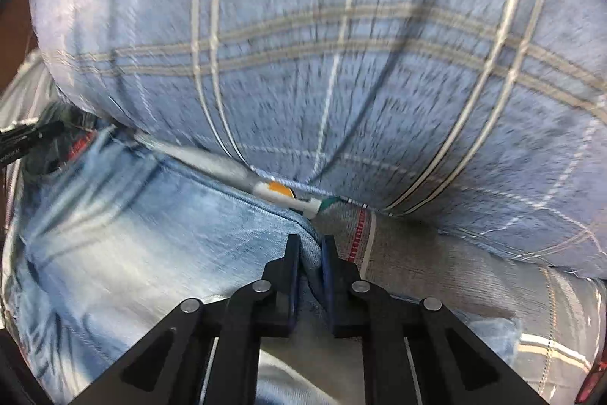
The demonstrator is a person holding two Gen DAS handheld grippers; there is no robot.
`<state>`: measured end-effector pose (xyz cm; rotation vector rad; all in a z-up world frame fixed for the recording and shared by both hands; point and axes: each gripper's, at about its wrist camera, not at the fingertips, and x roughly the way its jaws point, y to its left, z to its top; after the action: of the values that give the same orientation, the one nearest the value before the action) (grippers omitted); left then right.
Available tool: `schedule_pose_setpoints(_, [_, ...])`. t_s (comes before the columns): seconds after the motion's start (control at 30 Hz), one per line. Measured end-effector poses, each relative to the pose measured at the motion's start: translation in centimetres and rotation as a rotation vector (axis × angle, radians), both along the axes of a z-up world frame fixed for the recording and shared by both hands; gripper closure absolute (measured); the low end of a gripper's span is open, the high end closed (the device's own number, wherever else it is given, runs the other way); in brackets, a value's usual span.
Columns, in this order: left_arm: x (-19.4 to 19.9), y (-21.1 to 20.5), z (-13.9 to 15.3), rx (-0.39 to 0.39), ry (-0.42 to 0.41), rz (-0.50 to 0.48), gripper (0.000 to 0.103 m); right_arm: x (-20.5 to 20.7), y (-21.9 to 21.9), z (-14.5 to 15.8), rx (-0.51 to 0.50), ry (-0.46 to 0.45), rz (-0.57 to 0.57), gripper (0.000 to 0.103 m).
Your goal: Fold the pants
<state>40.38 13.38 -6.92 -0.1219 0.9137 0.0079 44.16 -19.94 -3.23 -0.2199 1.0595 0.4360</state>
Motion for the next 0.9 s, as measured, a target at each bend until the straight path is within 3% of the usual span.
schedule_pose_setpoints(0.33, [-8.3,0.9,7.3,-0.053,-0.137,-0.020,0.082,-5.1,-0.8,9.2,0.038,-0.193,-0.018,0.092])
schedule_pose_setpoints(0.4, [-10.5,1.0,8.1,-0.072,-0.158,-0.030,0.082,-7.3,-0.7,11.4,0.049,-0.247,-0.004,0.092])
schedule_pose_setpoints(0.43, [-12.6,0.1,9.9,-0.082,-0.164,-0.034,0.082,-8.8,-0.8,12.3,0.053,-0.269,0.005,0.092])
schedule_pose_setpoints(0.53, [-16.1,0.0,10.2,-0.112,-0.170,-0.056,0.083,-12.4,-2.2,13.8,0.056,-0.295,0.029,0.093])
schedule_pose_setpoints(0.73, [-24.8,-0.4,9.1,-0.186,-0.144,-0.118,0.084,-21.6,-4.6,10.9,0.115,-0.266,0.058,0.093])
schedule_pose_setpoints(0.9, [-29.6,-0.1,6.2,-0.197,-0.048,-0.122,0.084,-27.6,-5.7,8.0,0.170,-0.214,0.069,0.093])
